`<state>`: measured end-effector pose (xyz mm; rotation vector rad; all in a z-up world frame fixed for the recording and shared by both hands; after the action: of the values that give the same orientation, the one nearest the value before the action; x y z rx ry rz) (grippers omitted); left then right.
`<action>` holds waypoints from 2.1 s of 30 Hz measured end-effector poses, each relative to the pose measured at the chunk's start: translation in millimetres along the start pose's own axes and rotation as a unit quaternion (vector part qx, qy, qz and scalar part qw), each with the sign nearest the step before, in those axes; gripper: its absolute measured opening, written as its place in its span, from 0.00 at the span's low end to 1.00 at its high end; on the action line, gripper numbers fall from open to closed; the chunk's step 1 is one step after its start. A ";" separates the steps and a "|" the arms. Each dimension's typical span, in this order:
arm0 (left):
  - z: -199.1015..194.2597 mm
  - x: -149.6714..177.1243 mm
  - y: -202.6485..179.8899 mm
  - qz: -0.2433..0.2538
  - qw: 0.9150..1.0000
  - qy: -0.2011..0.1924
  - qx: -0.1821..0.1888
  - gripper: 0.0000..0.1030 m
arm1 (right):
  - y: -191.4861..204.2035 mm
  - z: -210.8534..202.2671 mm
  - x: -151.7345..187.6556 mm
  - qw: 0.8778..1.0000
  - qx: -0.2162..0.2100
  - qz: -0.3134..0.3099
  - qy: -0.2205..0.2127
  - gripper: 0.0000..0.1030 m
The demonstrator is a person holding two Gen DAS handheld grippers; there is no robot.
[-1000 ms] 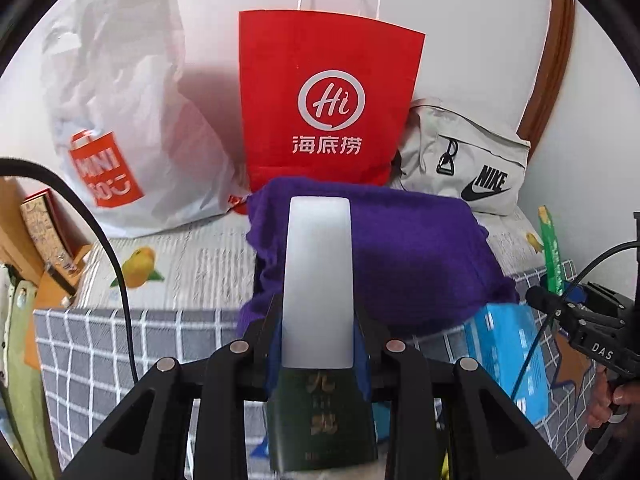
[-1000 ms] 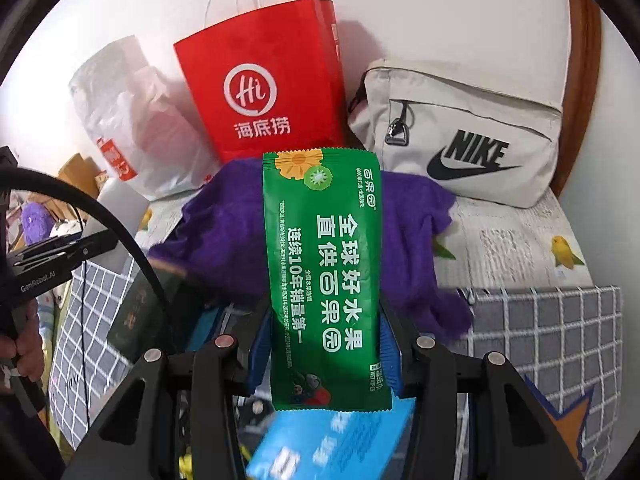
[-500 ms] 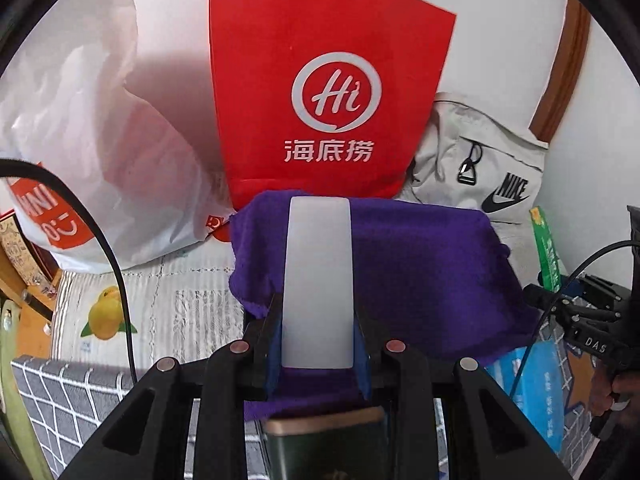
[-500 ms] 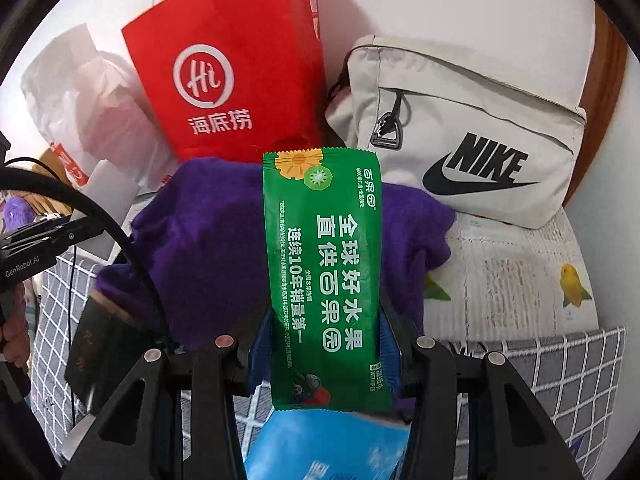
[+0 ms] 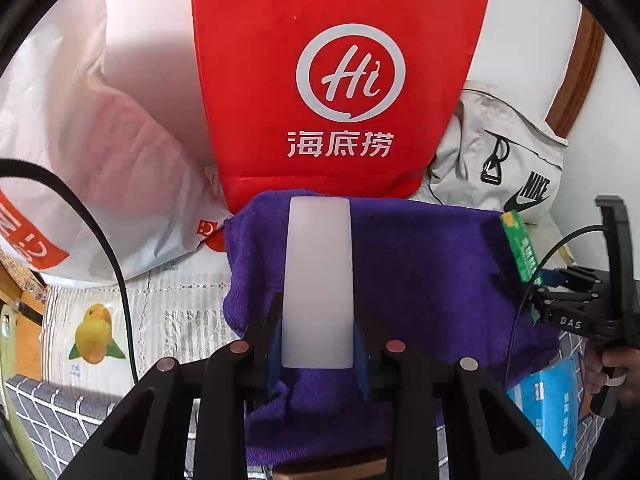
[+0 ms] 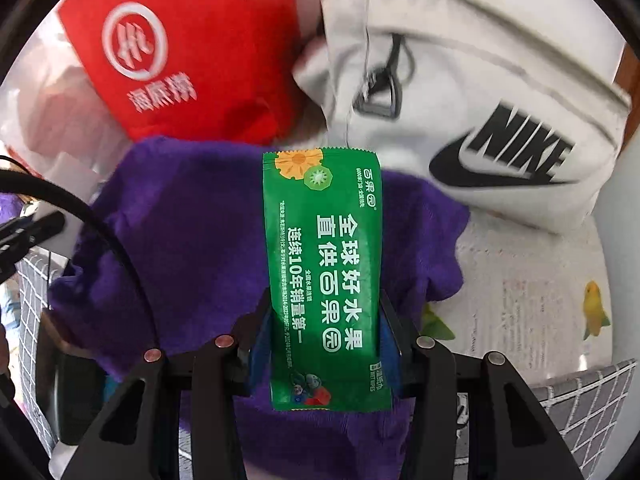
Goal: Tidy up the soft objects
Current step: 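Carry both items over the purple towel while the right tool releases the green packet onto it, then lower the white sponge block onto the purple towel and open the left tool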
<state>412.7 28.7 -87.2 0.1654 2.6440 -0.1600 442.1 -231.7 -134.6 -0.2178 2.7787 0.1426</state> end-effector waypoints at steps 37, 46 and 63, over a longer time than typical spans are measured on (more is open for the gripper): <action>65.8 -27.3 -8.0 0.013 0.998 0.064 -0.017 0.28 | 6.7 8.7 -7.9 0.999 0.008 -0.021 0.034 0.56; 85.6 -32.6 -10.6 0.014 0.996 0.086 -0.025 0.28 | 28.6 -49.5 44.4 0.999 -0.004 -0.053 -0.010 0.56; 29.2 -5.1 -19.6 0.002 0.997 0.068 -0.038 0.53 | 43.5 -89.9 101.7 0.998 -0.008 -0.046 -0.038 0.56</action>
<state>427.7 4.8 -108.7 0.1608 2.7801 -0.0488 310.4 -213.8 -83.1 -0.3373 2.6879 0.1464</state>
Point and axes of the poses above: each gripper's, at about its wrist camera, not at the fingertips, and z roughly the way its jaws point, y to its left, x to its underside, the point moved 1 cm from there along z, roughly the way its jaws point, and after that the axes turned 7 degrees about y, right-handed, at the moved point
